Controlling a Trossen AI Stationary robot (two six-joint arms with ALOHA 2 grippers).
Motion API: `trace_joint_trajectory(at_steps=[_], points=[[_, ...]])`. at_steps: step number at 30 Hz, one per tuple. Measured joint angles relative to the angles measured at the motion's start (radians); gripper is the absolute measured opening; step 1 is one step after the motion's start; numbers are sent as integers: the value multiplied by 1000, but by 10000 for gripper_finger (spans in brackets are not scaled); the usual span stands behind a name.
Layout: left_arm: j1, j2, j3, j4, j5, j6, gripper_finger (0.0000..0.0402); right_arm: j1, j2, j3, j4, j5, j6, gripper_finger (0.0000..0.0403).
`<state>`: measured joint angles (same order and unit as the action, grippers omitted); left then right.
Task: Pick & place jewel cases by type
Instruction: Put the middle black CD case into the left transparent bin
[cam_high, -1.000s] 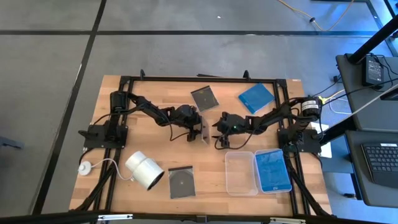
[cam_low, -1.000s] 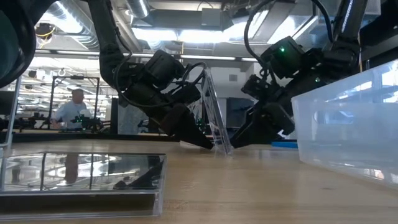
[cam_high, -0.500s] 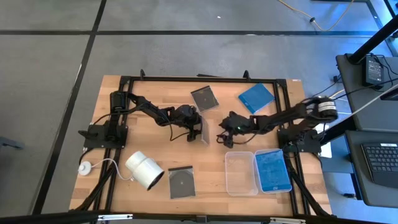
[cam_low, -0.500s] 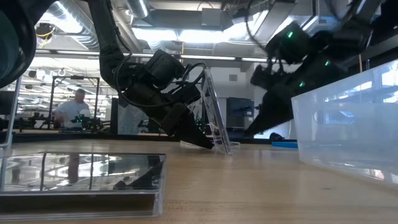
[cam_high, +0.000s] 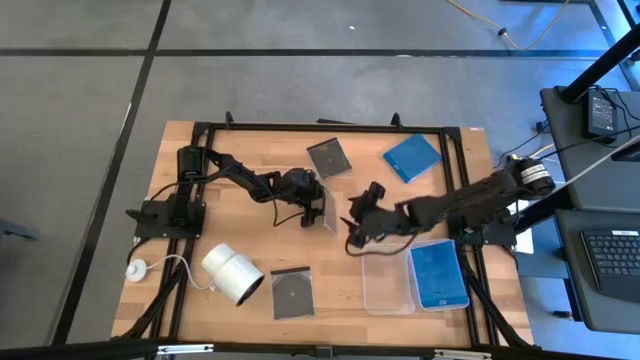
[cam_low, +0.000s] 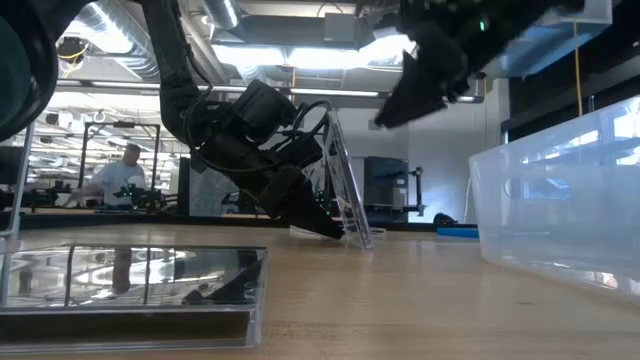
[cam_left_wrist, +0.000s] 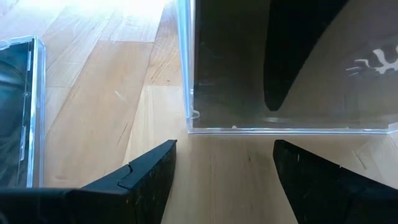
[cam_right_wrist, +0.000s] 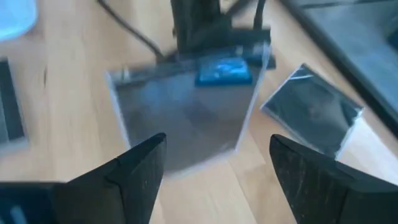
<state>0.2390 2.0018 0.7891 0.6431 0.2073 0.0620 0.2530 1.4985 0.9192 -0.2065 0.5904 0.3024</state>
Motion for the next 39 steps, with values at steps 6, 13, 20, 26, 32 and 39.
trace_joint_trajectory(at_steps=[6,13,20,26,32,39], points=[[0,0,0,8,-2,0,265,133,113,114,-15,194,86,287],[1,0,0,20,-6,3,265,218,306,226,-9,399,114,287],[1,0,0,31,-6,4,265,237,467,368,-6,536,138,287],[1,0,0,36,-6,12,265,233,519,424,-7,623,199,287],[1,0,0,35,-6,12,265,214,520,418,-14,615,374,286],[1,-1,0,35,-6,13,265,208,520,417,-58,580,394,259]])
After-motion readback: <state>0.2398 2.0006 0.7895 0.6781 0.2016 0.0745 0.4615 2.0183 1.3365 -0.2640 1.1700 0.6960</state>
